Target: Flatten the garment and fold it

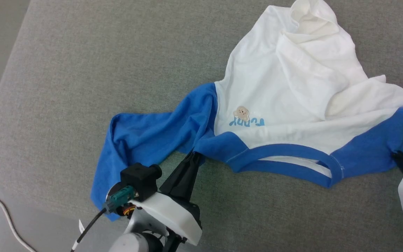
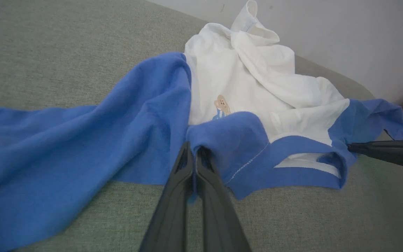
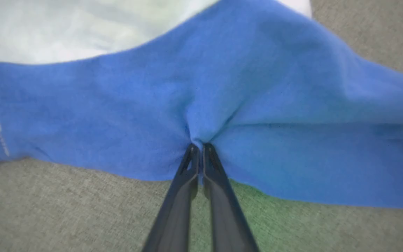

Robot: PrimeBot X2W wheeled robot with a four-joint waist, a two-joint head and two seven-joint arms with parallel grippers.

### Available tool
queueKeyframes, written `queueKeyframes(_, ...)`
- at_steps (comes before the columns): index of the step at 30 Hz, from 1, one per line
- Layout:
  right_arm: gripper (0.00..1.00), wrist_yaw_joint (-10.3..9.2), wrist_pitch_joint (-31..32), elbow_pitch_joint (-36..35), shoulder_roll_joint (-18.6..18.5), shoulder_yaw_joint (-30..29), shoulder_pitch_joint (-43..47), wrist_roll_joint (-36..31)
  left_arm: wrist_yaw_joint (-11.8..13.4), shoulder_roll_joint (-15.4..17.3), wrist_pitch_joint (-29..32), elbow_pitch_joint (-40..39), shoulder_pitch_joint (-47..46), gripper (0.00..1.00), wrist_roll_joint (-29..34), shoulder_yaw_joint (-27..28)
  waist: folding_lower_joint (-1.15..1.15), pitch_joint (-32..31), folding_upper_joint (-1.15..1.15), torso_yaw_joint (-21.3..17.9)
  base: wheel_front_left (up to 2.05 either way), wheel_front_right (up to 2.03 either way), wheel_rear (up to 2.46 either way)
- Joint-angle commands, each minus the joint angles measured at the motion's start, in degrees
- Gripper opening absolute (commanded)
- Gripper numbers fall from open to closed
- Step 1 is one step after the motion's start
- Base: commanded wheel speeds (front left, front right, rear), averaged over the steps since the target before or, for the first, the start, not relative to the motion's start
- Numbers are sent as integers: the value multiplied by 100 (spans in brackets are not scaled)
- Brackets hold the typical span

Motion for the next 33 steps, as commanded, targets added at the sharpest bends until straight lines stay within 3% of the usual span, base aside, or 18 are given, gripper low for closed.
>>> queueKeyframes(1,0,-4,115,328,93,87,117,11,-29,-28,-54,8,-96,0,-39,23,1,-2,0,-14,0,0,0)
queueKeyframes(6,0,-4,-515,353,368,-41,-125,-19,-72,-42,-203,37,-139,0,-126,74,1,-140,0,-119,0,0,0)
queueKeyframes(15,0,-4,-2333,87,1190,-471,-614,-46,-31,-62,-854,-363,-340,0,-125,388,1,-689,0,-409,0,0,0)
queueKeyframes(22,0,-4,-3143,-424,1618,-642,-1158,-183,193,-147,-1285,-1028,-932,0,-112,829,1,-1045,0,-689,0,0,0)
queueKeyframes(33,0,-4,-3091,-829,1203,-272,-2966,-197,224,186,171,-1143,-3029,0,63,907,1,-1340,0,-944,0,0,0)
